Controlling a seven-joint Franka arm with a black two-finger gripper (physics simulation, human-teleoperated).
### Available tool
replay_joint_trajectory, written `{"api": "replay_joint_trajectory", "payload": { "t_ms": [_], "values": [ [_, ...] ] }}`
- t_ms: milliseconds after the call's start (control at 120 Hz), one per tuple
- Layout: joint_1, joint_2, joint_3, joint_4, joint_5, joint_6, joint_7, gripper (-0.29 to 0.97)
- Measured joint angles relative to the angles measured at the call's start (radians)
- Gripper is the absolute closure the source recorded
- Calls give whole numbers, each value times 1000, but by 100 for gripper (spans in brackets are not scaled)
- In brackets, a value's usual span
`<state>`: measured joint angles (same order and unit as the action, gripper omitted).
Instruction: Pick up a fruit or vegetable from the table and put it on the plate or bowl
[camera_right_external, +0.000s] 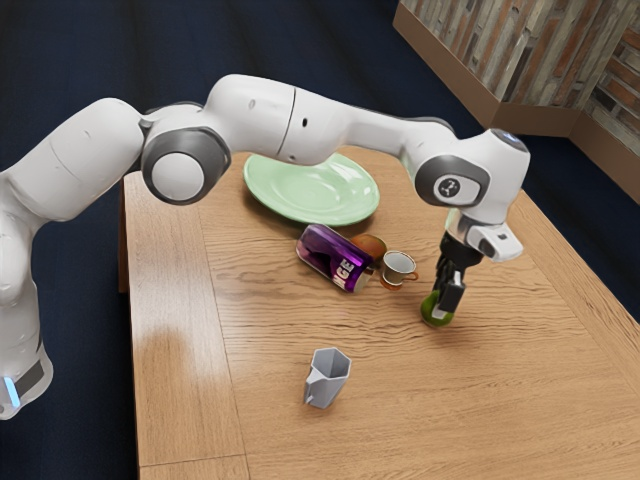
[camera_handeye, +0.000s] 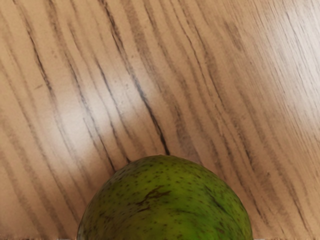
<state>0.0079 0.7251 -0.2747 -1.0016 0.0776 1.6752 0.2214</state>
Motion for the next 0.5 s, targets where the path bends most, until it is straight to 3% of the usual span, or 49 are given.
{"api": "replay_joint_trajectory", "payload": {
  "t_ms": [500],
  "values": [
    [-1, 18, -5, 0, 2, 17, -8, 27]
  ]
}}
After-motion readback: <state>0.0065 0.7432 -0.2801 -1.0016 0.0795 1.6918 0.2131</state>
